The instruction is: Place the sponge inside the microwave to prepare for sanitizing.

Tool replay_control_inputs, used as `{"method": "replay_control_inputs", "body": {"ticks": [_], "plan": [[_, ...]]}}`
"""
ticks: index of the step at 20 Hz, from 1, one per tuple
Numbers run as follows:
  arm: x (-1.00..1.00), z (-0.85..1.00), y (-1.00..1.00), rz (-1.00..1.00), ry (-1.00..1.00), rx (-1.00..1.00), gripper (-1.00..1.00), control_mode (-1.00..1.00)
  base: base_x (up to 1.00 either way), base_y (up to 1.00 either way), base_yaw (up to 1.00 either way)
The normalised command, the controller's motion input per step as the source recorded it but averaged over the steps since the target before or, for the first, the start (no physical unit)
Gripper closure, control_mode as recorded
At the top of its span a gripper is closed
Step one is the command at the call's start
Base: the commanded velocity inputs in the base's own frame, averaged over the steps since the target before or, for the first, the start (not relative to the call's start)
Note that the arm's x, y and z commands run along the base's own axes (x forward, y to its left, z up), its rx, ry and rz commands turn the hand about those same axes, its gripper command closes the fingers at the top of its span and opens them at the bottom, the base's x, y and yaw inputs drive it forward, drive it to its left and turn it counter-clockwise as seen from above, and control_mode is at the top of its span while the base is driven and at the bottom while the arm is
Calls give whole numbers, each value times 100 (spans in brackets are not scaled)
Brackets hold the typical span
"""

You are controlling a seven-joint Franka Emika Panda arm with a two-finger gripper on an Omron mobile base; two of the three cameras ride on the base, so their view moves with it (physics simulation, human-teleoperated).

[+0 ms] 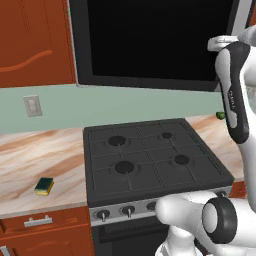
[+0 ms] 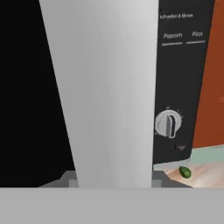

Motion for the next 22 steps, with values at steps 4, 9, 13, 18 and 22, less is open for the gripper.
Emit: {"method": "replay_control_inputs", "body": {"ticks": [4, 9, 13, 18, 22], "plan": [[-71, 12, 20, -32, 0, 0, 100, -100, 0, 0, 0], [-71, 15, 27, -20, -5, 0, 100, -100, 0, 0, 0], [-72, 17, 30, -15, -8, 0, 100, -100, 0, 0, 0], [-65, 19, 35, -16, -6, 0, 100, -100, 0, 0, 0], [-61, 17, 39, -15, -5, 0, 100, -100, 0, 0, 0]]}}
